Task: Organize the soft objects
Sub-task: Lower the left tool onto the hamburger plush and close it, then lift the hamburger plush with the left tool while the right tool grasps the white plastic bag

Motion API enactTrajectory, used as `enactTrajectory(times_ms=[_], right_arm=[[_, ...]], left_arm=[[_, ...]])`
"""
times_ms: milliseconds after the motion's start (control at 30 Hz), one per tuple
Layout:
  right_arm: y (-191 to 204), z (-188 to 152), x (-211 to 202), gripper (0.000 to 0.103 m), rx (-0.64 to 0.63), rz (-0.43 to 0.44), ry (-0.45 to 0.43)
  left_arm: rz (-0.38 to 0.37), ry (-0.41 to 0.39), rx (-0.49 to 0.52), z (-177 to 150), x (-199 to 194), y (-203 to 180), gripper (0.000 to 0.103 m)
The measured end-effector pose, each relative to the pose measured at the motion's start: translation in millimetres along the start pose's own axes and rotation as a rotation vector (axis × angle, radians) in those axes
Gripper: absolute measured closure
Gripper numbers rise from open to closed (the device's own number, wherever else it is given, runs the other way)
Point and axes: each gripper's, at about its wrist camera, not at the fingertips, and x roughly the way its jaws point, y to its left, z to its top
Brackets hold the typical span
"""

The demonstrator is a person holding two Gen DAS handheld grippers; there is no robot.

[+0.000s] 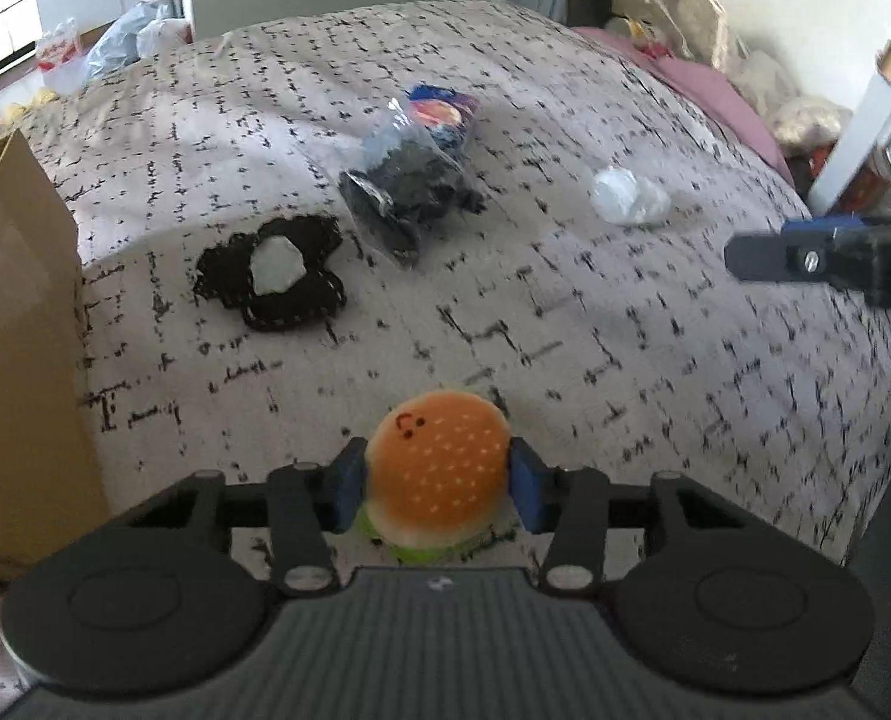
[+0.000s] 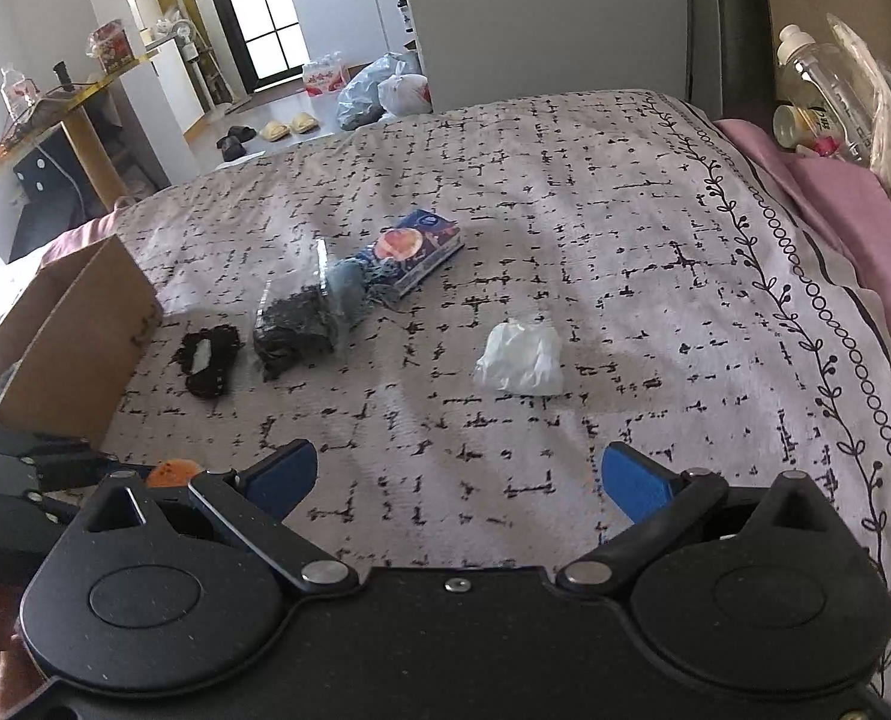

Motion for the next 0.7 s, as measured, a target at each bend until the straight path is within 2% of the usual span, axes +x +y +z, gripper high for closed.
enactTrajectory(times_ms=[300,467,700], right_arm=[[-15.2,9.5,26.8,0.008,0.000,-0.014,-0.001],[-24.8,15.2,46.4,0.013,0.016,-0.025,0.004],[-24.5,24.2,69.5,0.017,0.027,-0.028,0.002]], left_arm=[[0.024,-0.020,-0.089,18.6,7.4,13.5,0.057],[0.035,-0.019,-0.100,21.2,7.2,17.5,0.057],[0.063,-0.031,-0.163,25.7,8.4,28.2,0.057]])
